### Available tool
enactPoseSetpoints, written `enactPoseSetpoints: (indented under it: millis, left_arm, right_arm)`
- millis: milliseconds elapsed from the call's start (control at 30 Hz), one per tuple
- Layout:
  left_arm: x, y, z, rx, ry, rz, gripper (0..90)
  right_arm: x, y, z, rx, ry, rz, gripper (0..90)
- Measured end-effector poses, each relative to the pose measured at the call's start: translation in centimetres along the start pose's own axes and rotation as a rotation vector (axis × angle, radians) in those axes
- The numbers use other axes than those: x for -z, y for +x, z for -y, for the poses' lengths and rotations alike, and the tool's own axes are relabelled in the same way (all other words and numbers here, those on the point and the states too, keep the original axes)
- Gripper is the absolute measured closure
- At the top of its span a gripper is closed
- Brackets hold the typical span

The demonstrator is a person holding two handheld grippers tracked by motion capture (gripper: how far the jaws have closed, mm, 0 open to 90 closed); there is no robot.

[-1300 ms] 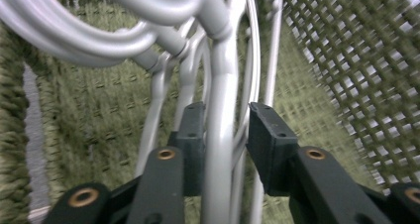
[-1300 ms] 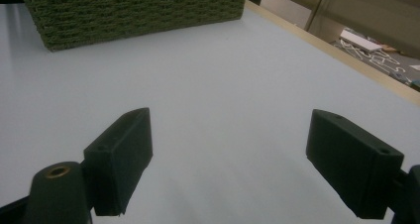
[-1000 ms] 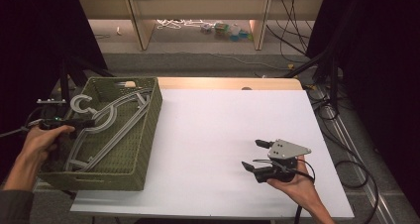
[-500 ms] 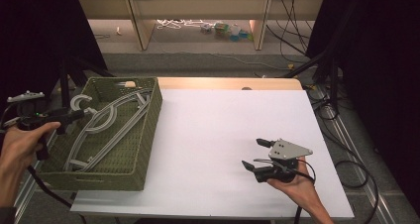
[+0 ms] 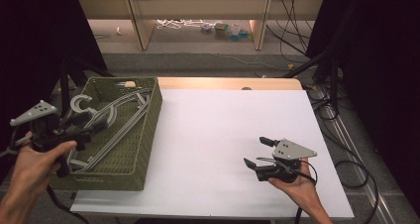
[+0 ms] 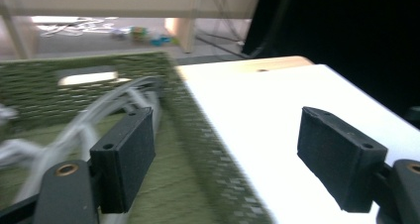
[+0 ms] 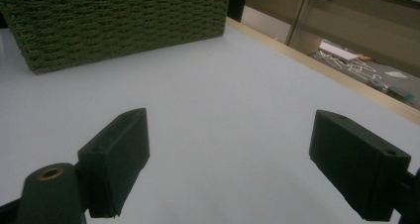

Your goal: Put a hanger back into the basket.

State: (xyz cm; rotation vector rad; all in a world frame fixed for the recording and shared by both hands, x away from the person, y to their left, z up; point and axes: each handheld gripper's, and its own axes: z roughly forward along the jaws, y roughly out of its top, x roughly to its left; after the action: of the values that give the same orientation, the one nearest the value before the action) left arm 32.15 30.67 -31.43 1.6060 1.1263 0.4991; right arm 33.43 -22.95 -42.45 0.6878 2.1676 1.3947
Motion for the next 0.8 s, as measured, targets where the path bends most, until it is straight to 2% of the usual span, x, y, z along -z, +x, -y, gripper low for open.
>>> enactPoseSetpoints:
  millis: [133,200,267,300,333,433,467,500,600,633,667,733,800]
  left_arm:
    - [-0.4,-2.4,1.0,-0.011,-0.001,0.046,21.5]
    - [-0.8,-3.5,1.5,-0.041,-0.005,0.064,20.7]
    - [-1.5,-4.8,2.3,-0.033,-0.011,0.098,19.7]
    - [-1.8,-5.3,2.6,-0.032,-0.011,0.106,19.6]
    - [-2.0,-5.7,2.9,-0.032,-0.011,0.111,19.5]
    - [-3.1,-7.1,4.1,-0.051,-0.016,0.135,19.0]
    - [-3.4,-7.3,4.4,-0.055,-0.022,0.147,19.0]
    - [-3.7,-7.6,4.7,-0.056,-0.029,0.151,19.1]
    - [-4.6,-8.7,5.8,-0.095,-0.042,0.137,19.0]
    - [-5.0,-9.0,6.2,-0.098,-0.043,0.139,19.0]
    - [-5.2,-9.3,6.5,-0.098,-0.049,0.144,19.0]
    - [-5.9,-9.8,7.2,-0.106,-0.056,0.149,19.0]
    - [-6.5,-10.3,8.0,-0.123,-0.072,0.143,18.9]
  right_arm:
    - [0.0,0.0,0.3,-0.005,0.004,0.002,16.7]
    - [0.1,0.1,0.4,0.002,0.007,0.01,16.7]
    - [0.1,0.1,0.4,-0.003,0.003,0.012,16.7]
    - [0.2,0.3,0.4,-0.018,0.008,0.009,16.7]
    - [0.3,0.2,0.4,-0.003,-0.002,0.017,16.7]
    - [0.6,0.5,0.5,-0.007,-0.02,0.032,16.7]
    - [0.9,0.6,0.5,-0.023,-0.01,0.029,16.7]
    - [0.9,0.5,0.5,-0.006,-0.02,0.045,16.6]
    - [1.4,0.8,0.7,-0.021,-0.04,0.067,16.5]
    - [1.5,0.9,0.7,-0.029,-0.028,0.063,16.5]
    - [1.5,0.9,0.8,-0.019,-0.044,0.078,16.5]
    - [1.6,1.1,0.9,-0.038,-0.026,0.066,16.5]
    - [1.6,1.2,1.1,-0.044,-0.04,0.074,16.6]
